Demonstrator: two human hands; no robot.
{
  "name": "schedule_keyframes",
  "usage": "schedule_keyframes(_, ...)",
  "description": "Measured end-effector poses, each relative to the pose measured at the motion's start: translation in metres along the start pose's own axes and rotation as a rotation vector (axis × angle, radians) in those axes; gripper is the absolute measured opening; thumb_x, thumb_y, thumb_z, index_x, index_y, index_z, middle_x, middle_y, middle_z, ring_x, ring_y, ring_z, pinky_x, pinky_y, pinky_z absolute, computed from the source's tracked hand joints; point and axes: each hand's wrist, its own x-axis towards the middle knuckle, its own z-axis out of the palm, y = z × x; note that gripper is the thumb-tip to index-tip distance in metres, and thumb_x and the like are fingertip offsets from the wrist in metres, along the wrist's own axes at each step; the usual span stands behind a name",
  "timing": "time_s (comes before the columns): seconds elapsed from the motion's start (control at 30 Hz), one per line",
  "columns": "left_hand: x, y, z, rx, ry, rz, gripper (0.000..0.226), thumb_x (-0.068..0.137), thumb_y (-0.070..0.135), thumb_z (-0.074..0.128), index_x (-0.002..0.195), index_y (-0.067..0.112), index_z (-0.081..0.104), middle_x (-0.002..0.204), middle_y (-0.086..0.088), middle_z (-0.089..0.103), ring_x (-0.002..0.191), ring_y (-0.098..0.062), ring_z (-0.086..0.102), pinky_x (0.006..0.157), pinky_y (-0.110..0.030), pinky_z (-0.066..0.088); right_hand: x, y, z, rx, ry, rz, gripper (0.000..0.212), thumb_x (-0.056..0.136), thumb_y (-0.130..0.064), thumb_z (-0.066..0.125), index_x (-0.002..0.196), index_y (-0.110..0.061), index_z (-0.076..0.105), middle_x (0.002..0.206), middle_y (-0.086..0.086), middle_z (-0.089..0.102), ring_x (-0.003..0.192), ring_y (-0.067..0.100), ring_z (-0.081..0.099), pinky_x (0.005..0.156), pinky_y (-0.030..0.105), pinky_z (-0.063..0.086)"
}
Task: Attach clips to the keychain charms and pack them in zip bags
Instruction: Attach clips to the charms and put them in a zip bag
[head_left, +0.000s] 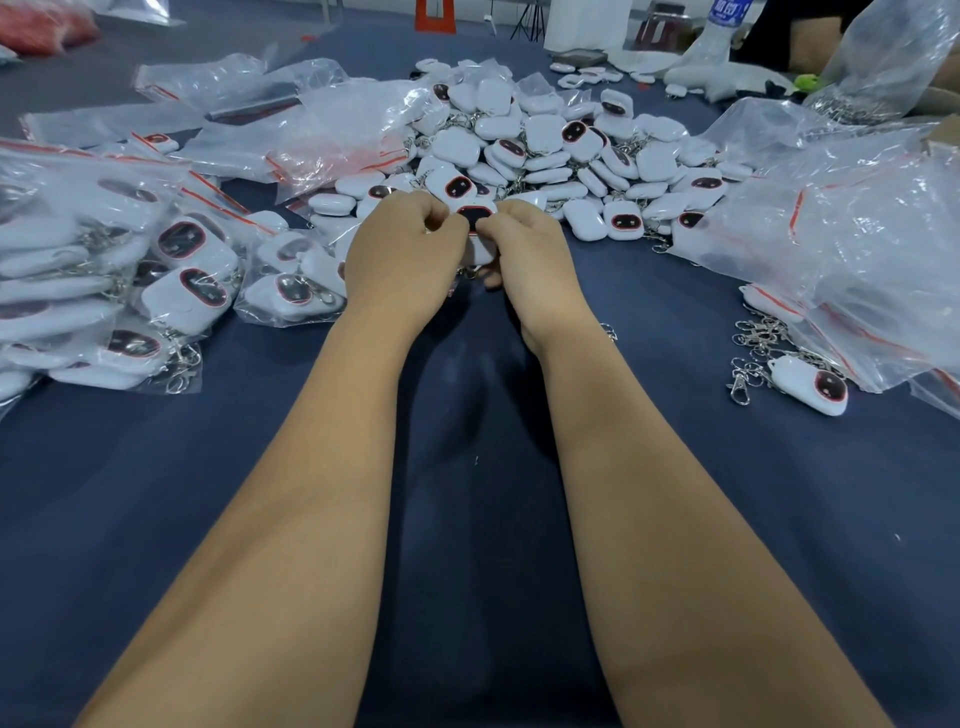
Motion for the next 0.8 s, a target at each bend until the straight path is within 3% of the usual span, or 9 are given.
schedule_keyframes(0.2,0.0021,-0.0038,0.0017,0.073,-0.002,0.026,0.024,0.088,0.039,0.053,0.089,0.021,0.069,0.101,0.008,0.06,0.087,-0.016,0.055,0.07,-0.029,0.034,0.0001,0.0013,0.0012,-0.006,0.016,-0.004,0.044,0.09,-0.007,0.055,0.054,-0.027,0.039,0.045,-0.019,0.045,0.059,0.011,0.043,0.063,0.032,0.038)
schedule_keyframes(0.5,0.0019,-0.0044,0.0025,0.059,0.017,0.055,0.025,0.09,0.038,0.052,0.09,0.018,0.068,0.096,0.006,0.06,0.087,-0.017,0.054,0.069,-0.029,0.033,-0.0003,0.0001,0.0024,0.006,0.049,-0.004,0.039,0.088,-0.008,0.055,0.056,-0.023,0.038,0.057,-0.009,0.045,0.069,0.018,0.045,0.067,0.035,0.037)
schedule_keyframes(0.67,0.0026,-0.0028,0.0025,0.076,0.02,0.059,0.027,0.089,0.036,0.051,0.087,0.012,0.063,0.087,0.004,0.057,0.081,-0.019,0.054,0.056,-0.024,0.03,-0.0009,-0.0001,0.002,0.008,0.024,0.002,0.037,0.086,-0.007,0.056,0.056,-0.023,0.039,0.058,-0.006,0.047,0.067,0.017,0.046,0.061,0.03,0.037)
schedule_keyframes(0.8,0.0018,-0.0004,0.002,0.058,0.035,0.077,0.025,0.088,0.031,0.049,0.089,0.008,0.058,0.094,-0.003,0.058,0.08,-0.021,0.05,0.057,-0.025,0.029,-0.0001,0.0008,0.003,-0.023,0.027,-0.003,0.04,0.085,-0.007,0.056,0.053,-0.024,0.04,0.062,0.001,0.048,0.069,0.02,0.044,0.061,0.031,0.035)
